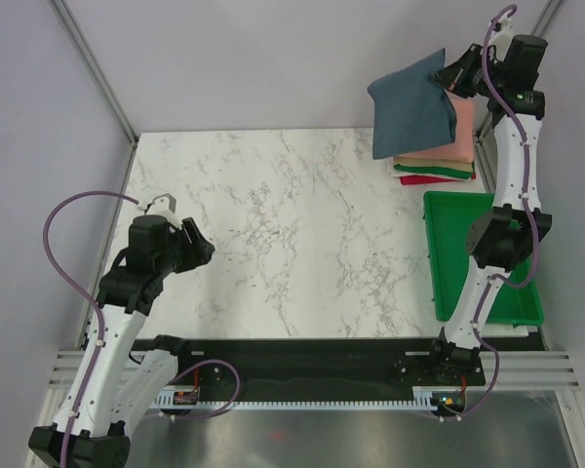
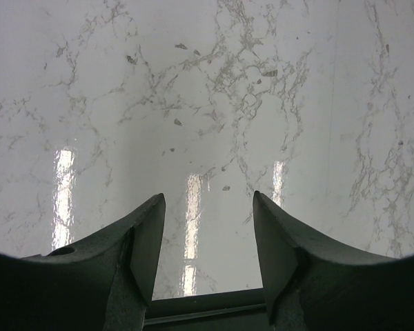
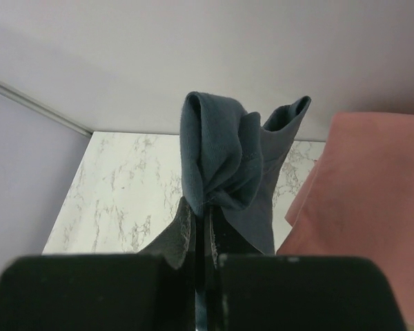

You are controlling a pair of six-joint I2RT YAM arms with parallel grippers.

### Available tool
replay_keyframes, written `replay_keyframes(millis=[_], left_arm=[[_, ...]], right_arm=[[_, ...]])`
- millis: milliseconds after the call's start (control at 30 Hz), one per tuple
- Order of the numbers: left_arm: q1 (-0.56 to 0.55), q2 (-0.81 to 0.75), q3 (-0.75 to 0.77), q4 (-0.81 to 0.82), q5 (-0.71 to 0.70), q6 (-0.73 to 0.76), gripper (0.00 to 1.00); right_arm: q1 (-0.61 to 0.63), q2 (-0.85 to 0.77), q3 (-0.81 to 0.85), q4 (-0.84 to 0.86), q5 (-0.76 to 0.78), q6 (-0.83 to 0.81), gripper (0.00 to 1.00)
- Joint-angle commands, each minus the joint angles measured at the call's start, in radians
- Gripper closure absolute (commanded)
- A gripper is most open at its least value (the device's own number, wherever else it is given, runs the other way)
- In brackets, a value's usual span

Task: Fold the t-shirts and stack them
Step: Neatly place the folded tshirt to the corner

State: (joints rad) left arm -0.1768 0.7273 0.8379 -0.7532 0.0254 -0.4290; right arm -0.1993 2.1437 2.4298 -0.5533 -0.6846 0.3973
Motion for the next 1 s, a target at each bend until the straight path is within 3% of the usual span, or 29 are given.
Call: replay_keyframes(millis=[0, 400, 600, 967], left_arm=[[-0.001, 0.000, 0.001, 0.022, -0.022, -0.007, 0.39], [-0.001, 0.024, 0.000, 0.022, -0.022, -0.007, 0.39], [-0.001, 0.034, 0.001, 0.020, -0.022, -0.005, 0.40], [-0.001, 0.053, 0.000, 0.022, -0.022, -0.005, 0.40]], right_arm=[[-0.031, -0.001, 0.045, 0.108, -0.047, 0.023, 1.00], [-0.130, 0.209, 0.052, 0.242, -0.095, 0.116, 1.00], [-0.193, 0.349, 0.086, 0.421, -0.138, 0.244, 1.00], [-0.270, 0.469, 0.101, 0.530, -0.066, 0.279, 1.00]])
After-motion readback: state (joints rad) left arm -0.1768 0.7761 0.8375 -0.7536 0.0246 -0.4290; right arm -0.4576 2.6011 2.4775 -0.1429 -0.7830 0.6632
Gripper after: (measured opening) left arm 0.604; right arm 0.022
